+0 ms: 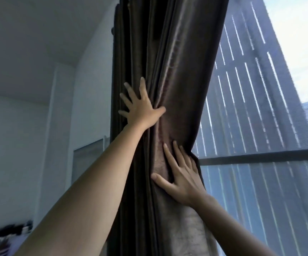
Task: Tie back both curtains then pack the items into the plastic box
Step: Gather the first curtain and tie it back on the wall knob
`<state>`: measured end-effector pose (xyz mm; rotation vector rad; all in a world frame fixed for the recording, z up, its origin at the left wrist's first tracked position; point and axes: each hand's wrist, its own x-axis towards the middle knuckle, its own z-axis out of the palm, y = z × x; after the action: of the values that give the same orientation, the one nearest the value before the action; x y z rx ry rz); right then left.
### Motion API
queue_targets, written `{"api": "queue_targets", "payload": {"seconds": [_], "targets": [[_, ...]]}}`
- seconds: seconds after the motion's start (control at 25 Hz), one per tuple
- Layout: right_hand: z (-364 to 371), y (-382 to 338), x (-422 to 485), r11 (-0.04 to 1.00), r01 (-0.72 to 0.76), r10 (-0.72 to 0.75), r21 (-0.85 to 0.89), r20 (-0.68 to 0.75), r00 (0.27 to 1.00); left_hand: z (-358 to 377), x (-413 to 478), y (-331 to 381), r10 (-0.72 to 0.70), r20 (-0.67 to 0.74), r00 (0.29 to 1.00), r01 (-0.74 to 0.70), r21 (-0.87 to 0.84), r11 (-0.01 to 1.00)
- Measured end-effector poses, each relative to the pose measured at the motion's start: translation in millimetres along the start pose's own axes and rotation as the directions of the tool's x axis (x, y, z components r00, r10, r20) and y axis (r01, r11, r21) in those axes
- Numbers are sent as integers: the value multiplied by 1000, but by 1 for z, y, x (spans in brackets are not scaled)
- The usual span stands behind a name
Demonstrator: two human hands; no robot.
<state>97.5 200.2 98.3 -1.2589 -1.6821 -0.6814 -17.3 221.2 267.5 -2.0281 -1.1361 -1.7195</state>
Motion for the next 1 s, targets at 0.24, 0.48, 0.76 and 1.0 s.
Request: {"api": "queue_targets", "payload": {"seconds": [0.24, 0.48, 0.76, 1.0], "targets": [[79, -20, 28, 1000, 2, -2, 5, 81, 997, 23, 22, -85, -210, 79, 975, 222, -209, 952], [129, -31, 61, 993, 10, -36, 121, 217, 976, 24, 42, -141, -269, 110, 957, 290, -318, 903], [172, -34, 51, 992, -14, -25, 123, 307, 951, 41, 20, -196, -139, 119, 983, 155, -141, 978], [176, -35, 32, 998, 56, -41, -39, 298, 954, 41, 5, -214, 19, 155, 988, 27, -289, 957]]}}
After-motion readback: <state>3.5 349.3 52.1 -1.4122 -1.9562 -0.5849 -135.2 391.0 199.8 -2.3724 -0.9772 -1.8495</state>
